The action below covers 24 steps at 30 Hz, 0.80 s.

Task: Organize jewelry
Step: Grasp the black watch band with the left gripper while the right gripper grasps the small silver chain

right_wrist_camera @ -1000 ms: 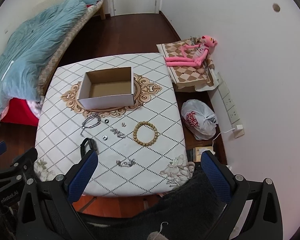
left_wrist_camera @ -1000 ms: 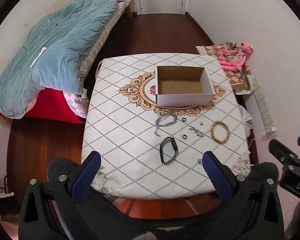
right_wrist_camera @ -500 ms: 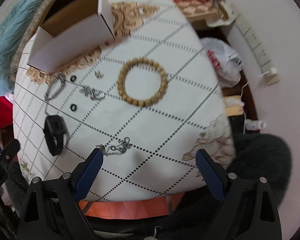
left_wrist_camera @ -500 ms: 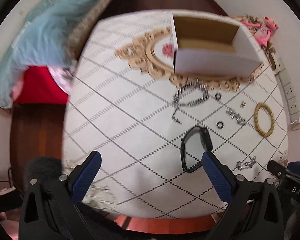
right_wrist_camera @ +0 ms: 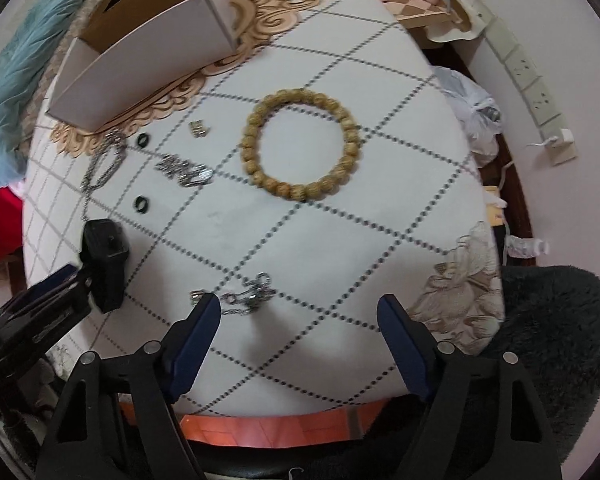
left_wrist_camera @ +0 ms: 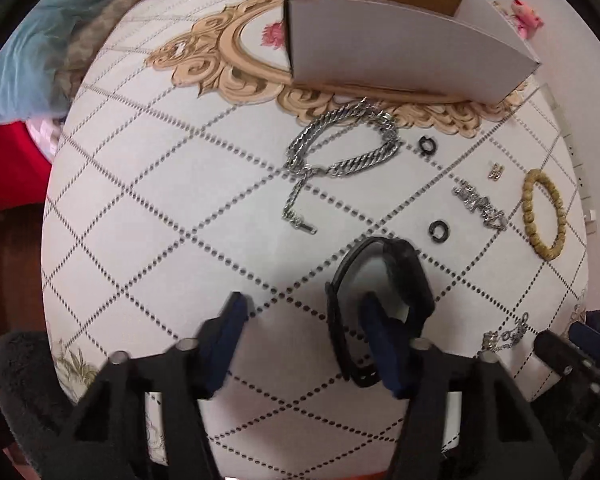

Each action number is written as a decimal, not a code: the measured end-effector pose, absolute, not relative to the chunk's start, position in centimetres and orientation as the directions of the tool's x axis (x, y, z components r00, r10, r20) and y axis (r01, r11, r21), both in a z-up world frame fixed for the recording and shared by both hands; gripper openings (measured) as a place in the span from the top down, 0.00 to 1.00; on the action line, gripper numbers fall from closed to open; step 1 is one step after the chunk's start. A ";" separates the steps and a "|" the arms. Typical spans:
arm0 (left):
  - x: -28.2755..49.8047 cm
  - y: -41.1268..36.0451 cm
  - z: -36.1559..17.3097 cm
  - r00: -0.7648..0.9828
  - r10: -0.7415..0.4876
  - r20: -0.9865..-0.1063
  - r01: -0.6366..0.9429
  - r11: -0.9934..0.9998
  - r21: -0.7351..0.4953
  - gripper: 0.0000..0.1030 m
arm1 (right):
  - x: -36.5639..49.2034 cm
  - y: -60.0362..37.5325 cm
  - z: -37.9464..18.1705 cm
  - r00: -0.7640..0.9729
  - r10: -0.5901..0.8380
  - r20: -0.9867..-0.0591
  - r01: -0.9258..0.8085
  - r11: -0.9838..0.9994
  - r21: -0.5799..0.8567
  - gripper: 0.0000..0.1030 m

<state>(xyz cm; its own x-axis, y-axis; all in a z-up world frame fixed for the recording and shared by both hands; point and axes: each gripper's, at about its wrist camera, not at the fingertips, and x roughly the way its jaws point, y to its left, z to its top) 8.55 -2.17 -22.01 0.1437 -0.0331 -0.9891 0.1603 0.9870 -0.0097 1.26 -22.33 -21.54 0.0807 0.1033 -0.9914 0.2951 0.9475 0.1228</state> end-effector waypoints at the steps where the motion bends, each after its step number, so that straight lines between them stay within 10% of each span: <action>1: 8.5 -2.3 -21.9 0.148 -0.037 -0.988 0.168 0.986 -0.012 0.63 | 1.3 -22.0 -21.5 0.085 0.111 -0.990 0.284 0.950 0.131 0.22; 4: 8.2 -2.3 -21.7 0.154 -0.048 -0.987 0.180 0.983 -0.020 0.93 | 1.2 -20.6 -21.5 0.105 0.136 -0.985 0.231 0.960 0.157 0.30; 15: 5.7 1.3 -21.8 0.175 -0.036 -0.984 0.150 0.989 -0.009 0.95 | 1.5 -14.8 -22.6 0.158 0.048 -0.986 0.050 0.997 0.057 0.61; 17: 5.5 1.8 -21.8 0.177 -0.034 -0.984 0.150 0.989 -0.007 0.95 | 1.5 -14.3 -22.5 0.173 0.027 -0.985 0.037 0.999 0.034 0.89; 24: 4.9 2.7 -20.5 0.203 -0.046 -0.978 0.161 0.987 -0.013 0.96 | 1.1 -15.3 -21.0 0.231 0.108 -0.967 0.107 0.985 0.135 0.96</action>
